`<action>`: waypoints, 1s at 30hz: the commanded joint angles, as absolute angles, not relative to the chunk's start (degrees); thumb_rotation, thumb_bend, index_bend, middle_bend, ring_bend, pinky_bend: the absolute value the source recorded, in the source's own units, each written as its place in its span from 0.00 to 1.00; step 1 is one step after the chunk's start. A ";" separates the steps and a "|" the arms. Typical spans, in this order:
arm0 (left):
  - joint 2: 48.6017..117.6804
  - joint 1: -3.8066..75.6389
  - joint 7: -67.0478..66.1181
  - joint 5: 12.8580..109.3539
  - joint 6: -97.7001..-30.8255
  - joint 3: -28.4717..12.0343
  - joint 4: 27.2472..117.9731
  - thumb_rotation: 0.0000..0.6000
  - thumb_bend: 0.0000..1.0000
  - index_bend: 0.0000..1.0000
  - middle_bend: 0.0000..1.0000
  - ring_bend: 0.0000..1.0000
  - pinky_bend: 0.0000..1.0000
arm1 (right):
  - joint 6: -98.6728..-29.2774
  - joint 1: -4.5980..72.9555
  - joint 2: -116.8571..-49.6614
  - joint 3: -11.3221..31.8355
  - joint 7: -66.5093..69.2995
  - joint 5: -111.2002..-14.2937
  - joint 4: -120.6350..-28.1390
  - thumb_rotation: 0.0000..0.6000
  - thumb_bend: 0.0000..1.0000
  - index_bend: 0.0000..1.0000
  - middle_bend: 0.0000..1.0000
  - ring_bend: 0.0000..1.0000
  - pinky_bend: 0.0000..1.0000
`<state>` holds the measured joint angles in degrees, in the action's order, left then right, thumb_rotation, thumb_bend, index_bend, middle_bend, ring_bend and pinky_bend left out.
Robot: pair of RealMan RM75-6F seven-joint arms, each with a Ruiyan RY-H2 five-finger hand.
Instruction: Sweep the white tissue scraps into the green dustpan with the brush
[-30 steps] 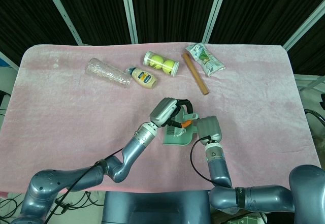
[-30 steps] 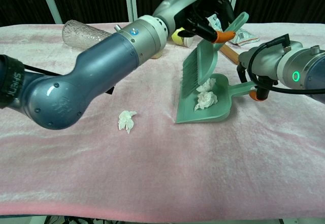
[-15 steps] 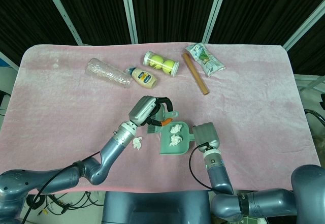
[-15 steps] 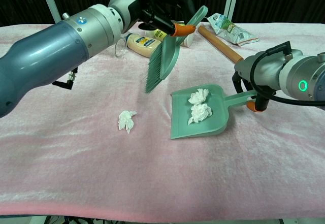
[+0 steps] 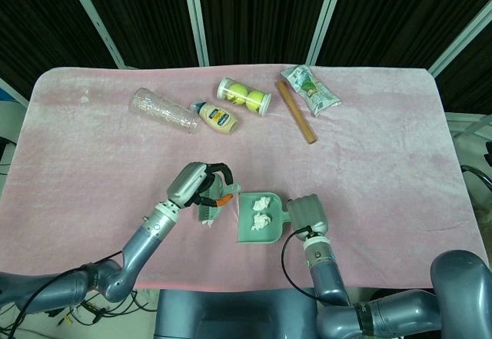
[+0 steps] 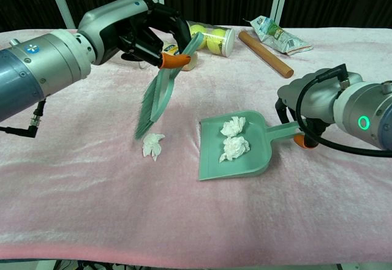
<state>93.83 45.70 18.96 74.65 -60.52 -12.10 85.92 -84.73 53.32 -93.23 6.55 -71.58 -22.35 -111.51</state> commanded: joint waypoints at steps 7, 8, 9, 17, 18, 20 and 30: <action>93.78 43.12 19.64 74.28 -60.58 -10.19 85.97 1.00 0.37 0.64 0.63 0.89 1.00 | -85.62 53.46 -94.77 6.21 -72.32 -22.39 -111.28 1.00 0.49 0.61 0.58 0.71 0.83; 93.94 42.90 19.57 74.31 -60.48 -9.90 85.77 1.00 0.37 0.64 0.63 0.89 1.00 | -85.69 53.43 -94.88 6.19 -72.35 -22.35 -111.24 1.00 0.49 0.61 0.58 0.71 0.83; 94.08 42.74 19.56 74.40 -60.40 -9.72 85.61 1.00 0.37 0.64 0.63 0.89 1.00 | -85.77 53.39 -94.96 6.20 -72.34 -22.32 -111.21 1.00 0.49 0.61 0.58 0.71 0.83; 96.09 42.35 19.76 74.67 -59.45 -9.29 83.98 1.00 0.37 0.64 0.63 0.89 1.00 | -85.67 53.08 -94.92 6.07 -72.24 -22.26 -110.69 1.00 0.49 0.61 0.58 0.71 0.83; 96.42 42.36 19.74 74.73 -59.40 -9.28 83.81 1.00 0.37 0.64 0.63 0.89 1.00 | -85.62 53.03 -94.88 6.07 -72.19 -22.27 -110.65 1.00 0.49 0.61 0.58 0.71 0.83; 97.43 42.35 19.60 74.83 -59.36 -9.35 83.20 1.00 0.37 0.64 0.63 0.89 1.00 | -85.44 52.92 -94.74 6.07 -72.01 -22.35 -110.56 1.00 0.49 0.61 0.58 0.71 0.83; 103.47 43.85 19.06 74.90 -58.50 -11.22 79.59 1.00 0.37 0.64 0.63 0.89 1.00 | -85.08 52.55 -94.04 6.25 -71.53 -22.50 -110.67 1.00 0.49 0.61 0.58 0.71 0.83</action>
<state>102.64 43.38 19.13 74.77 -58.69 -10.68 80.28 -85.08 52.56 -94.05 6.25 -71.54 -22.49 -110.66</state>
